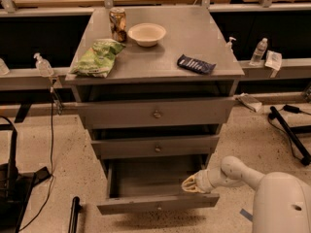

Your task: Open bottom drawer

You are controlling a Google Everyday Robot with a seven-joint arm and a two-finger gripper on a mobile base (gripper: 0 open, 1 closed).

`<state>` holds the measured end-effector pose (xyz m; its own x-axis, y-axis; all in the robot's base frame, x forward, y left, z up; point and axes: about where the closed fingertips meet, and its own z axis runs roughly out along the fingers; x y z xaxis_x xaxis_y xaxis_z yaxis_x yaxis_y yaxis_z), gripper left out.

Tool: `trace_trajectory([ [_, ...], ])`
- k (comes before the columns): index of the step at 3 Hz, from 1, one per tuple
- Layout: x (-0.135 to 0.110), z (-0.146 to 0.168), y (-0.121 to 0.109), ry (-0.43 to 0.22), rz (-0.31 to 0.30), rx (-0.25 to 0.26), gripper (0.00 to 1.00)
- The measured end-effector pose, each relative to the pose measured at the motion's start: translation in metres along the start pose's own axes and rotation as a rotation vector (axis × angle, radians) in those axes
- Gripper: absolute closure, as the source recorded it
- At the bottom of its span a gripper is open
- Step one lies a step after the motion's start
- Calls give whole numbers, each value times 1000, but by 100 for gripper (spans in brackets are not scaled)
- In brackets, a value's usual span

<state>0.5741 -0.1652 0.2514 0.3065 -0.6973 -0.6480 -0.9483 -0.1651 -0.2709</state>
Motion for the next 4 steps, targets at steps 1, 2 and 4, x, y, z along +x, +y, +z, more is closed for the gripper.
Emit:
trace_trajectory([
  [1,-1,3,1,-4,0,-3,74],
  [2,-2,5,2,-7,1,-6,52],
  [4,-5,11,5,-15,2,-14,0],
])
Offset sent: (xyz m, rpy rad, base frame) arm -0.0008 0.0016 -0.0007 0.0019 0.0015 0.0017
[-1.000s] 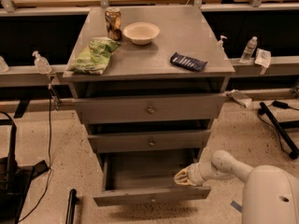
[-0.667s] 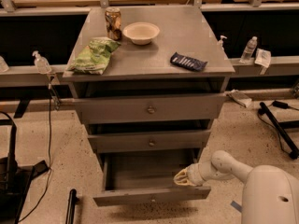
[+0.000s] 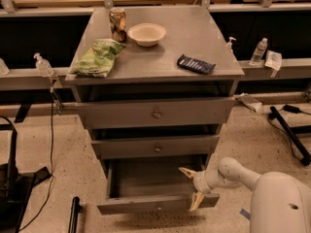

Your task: Open bottom drawer

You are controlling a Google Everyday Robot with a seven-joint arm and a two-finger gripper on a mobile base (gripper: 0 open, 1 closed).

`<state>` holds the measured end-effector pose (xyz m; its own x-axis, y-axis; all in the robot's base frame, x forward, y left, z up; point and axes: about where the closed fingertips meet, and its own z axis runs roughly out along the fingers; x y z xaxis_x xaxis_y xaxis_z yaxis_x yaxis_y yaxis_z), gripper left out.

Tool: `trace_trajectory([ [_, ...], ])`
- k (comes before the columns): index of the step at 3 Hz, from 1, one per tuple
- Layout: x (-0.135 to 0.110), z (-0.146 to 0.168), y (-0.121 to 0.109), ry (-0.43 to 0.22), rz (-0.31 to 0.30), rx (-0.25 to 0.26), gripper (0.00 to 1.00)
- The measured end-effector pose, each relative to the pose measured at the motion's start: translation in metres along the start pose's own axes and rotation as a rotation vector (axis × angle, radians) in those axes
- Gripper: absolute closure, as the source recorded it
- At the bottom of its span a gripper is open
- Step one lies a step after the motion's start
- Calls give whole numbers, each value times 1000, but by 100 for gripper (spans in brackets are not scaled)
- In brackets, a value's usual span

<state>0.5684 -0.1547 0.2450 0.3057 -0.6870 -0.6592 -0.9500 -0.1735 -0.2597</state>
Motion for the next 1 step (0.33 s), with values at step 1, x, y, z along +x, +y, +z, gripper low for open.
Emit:
trace_trajectory([
  [1,0,0,0,0,0,0,0],
])
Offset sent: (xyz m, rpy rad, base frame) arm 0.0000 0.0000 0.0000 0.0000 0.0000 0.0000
